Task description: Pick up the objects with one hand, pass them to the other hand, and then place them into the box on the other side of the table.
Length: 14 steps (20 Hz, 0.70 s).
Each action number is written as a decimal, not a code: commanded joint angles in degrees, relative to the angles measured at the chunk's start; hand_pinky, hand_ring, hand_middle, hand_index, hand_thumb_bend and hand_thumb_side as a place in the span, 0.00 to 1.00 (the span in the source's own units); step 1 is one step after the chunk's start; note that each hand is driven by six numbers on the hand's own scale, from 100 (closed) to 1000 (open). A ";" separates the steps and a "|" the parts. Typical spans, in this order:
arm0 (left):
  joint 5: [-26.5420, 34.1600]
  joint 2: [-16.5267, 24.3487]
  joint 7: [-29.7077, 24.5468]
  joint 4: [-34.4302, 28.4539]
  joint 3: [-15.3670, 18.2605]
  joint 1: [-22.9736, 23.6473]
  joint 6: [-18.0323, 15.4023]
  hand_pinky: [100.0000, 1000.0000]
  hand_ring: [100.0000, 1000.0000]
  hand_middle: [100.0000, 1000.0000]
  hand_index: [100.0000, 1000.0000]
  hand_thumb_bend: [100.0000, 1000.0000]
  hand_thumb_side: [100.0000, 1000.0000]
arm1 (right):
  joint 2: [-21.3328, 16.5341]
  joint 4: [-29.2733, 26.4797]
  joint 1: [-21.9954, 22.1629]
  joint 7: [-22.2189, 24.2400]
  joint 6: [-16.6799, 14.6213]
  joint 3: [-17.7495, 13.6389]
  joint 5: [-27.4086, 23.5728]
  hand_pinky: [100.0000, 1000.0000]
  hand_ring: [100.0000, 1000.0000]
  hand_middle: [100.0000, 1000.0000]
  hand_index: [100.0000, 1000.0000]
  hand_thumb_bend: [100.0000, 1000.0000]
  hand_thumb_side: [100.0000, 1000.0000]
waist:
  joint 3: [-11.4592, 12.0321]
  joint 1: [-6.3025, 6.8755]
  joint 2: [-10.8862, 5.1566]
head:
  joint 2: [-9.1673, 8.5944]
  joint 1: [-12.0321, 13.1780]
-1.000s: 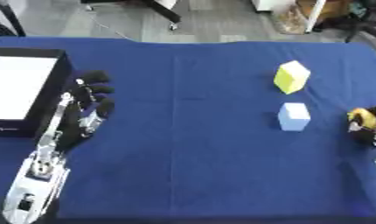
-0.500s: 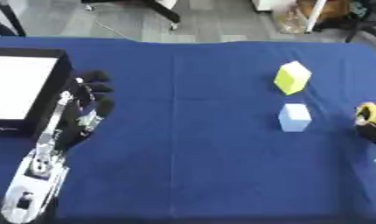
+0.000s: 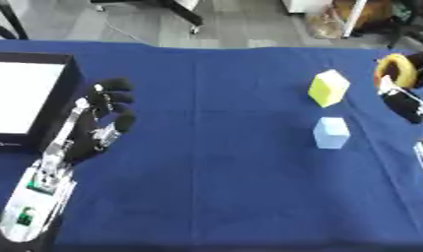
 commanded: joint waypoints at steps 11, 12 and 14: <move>1.07 3.11 -7.31 1.64 -6.05 -5.02 -0.35 0.64 0.70 0.72 0.84 0.59 0.56 | 6.56 -11.48 -4.64 15.84 -4.02 15.15 -11.57 0.42 0.36 0.19 0.23 0.00 0.00 | 0.07 0.22 -0.93 | -0.11 -0.50; 1.18 3.34 -8.11 1.66 -6.63 -5.30 -0.39 0.64 0.70 0.72 0.84 0.60 0.56 | 6.85 -11.46 -4.89 16.60 -4.15 15.91 -12.50 0.42 0.36 0.19 0.23 0.00 0.00 | 0.08 0.26 -0.90 | -0.11 -0.58; 1.39 3.68 -9.64 1.73 -7.71 -5.80 -0.43 0.64 0.70 0.72 0.84 0.60 0.56 | 7.19 -11.42 -5.43 17.79 -4.33 17.21 -13.69 0.42 0.36 0.19 0.23 0.00 0.00 | 0.13 0.34 -0.84 | -0.11 -0.74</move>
